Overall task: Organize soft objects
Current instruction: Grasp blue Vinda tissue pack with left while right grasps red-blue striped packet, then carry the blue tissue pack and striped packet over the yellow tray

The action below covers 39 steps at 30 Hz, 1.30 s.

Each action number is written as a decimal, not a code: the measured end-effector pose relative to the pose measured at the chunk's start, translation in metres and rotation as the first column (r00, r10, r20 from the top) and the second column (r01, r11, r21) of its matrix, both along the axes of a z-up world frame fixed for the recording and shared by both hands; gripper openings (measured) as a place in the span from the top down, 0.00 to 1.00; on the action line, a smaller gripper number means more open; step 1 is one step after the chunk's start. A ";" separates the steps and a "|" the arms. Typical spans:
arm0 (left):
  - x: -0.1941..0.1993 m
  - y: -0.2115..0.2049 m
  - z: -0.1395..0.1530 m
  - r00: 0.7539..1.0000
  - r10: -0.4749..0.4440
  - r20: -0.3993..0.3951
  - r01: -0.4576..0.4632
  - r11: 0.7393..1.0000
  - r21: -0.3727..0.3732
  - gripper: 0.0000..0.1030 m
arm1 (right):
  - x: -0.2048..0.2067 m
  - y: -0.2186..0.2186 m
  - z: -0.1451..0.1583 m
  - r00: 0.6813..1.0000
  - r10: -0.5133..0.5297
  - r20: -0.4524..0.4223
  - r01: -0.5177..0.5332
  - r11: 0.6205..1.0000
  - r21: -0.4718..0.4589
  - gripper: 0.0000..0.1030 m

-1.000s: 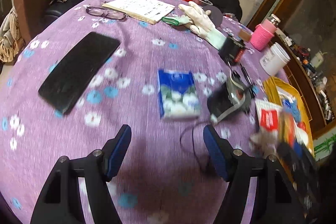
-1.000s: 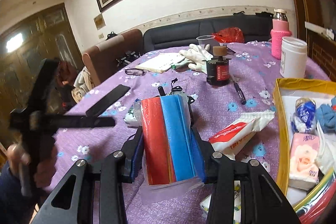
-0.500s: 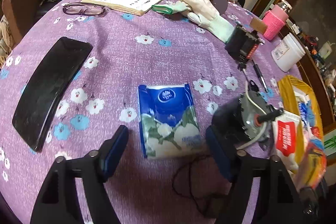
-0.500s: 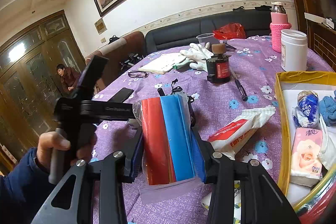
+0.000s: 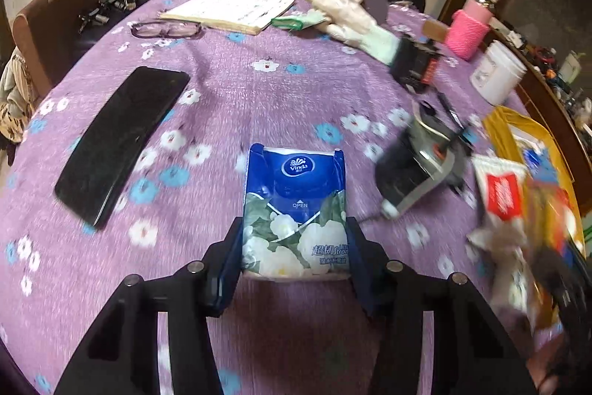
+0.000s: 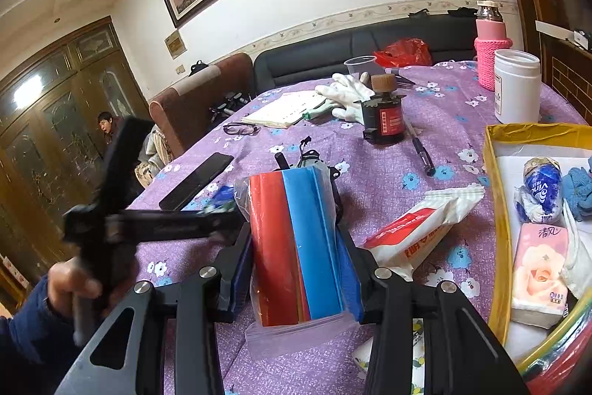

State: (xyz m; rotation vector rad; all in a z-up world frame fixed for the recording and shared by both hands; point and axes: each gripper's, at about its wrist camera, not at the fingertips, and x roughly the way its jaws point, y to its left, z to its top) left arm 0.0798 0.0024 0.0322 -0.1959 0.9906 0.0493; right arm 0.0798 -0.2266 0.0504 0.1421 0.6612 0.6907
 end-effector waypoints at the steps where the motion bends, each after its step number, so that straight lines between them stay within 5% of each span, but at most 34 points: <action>1: -0.010 -0.003 0.003 1.000 -0.002 0.020 0.003 1.000 -0.003 0.51 | 0.000 0.001 -0.001 1.000 0.000 -0.001 0.000 1.000 -0.005 0.55; 12: -0.056 -0.041 0.024 0.982 -0.047 0.181 0.040 0.998 0.046 0.51 | 0.001 -0.002 -0.001 1.000 -0.026 0.002 0.026 1.000 -0.015 0.56; 39: -0.080 -0.070 0.073 0.955 -0.106 0.277 0.098 0.994 0.045 0.51 | 0.008 -0.040 0.013 0.992 -0.129 0.000 0.129 0.987 0.092 0.56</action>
